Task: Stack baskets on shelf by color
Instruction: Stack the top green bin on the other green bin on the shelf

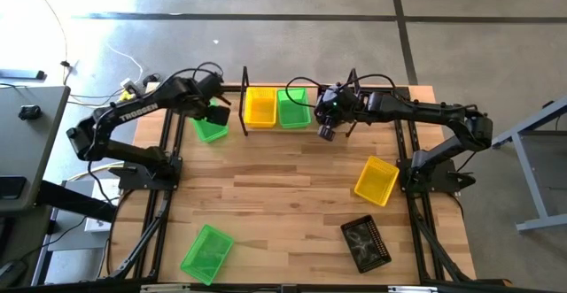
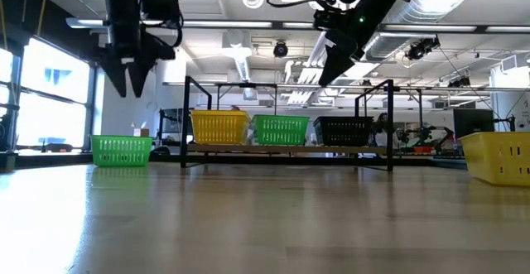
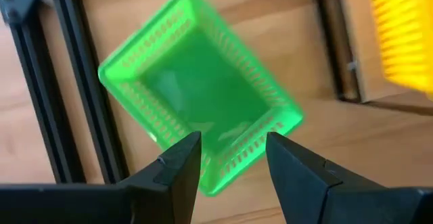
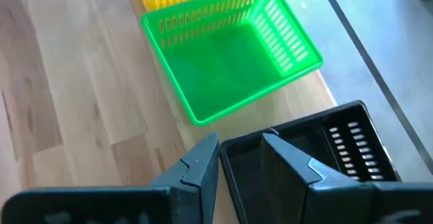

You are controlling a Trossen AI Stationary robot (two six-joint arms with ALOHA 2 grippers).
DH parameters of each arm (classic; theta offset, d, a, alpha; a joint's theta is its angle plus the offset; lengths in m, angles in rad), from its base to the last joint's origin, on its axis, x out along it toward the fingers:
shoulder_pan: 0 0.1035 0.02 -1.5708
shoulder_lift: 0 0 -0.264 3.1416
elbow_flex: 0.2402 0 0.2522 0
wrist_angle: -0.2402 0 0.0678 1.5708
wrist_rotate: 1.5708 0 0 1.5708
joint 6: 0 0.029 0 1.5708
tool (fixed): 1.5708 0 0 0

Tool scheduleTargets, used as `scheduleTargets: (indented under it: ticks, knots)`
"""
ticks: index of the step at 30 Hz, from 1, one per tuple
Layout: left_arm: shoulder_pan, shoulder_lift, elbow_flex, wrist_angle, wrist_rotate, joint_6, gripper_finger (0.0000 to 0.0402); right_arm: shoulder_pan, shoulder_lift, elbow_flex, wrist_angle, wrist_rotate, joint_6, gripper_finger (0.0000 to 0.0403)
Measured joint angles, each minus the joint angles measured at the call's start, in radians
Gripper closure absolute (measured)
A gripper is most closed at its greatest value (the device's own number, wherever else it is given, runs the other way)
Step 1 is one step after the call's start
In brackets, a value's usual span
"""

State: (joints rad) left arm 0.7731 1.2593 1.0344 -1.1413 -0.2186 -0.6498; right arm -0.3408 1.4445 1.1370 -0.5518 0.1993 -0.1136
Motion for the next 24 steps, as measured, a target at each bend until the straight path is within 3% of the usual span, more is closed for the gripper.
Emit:
scheduleTargets:
  ticks: [10, 24]
  knots:
    - [-0.001, -0.003, -0.171, 0.047, -0.022, -0.146, 0.0243, 0.0, 0.0, 0.0, 0.011, -0.01, -0.026, 0.0307]
    - [-0.001, -0.039, -0.309, 0.128, -0.076, -0.288, 0.0243, 0.0, 0.0, 0.0, 0.016, -0.013, -0.026, 0.0307]
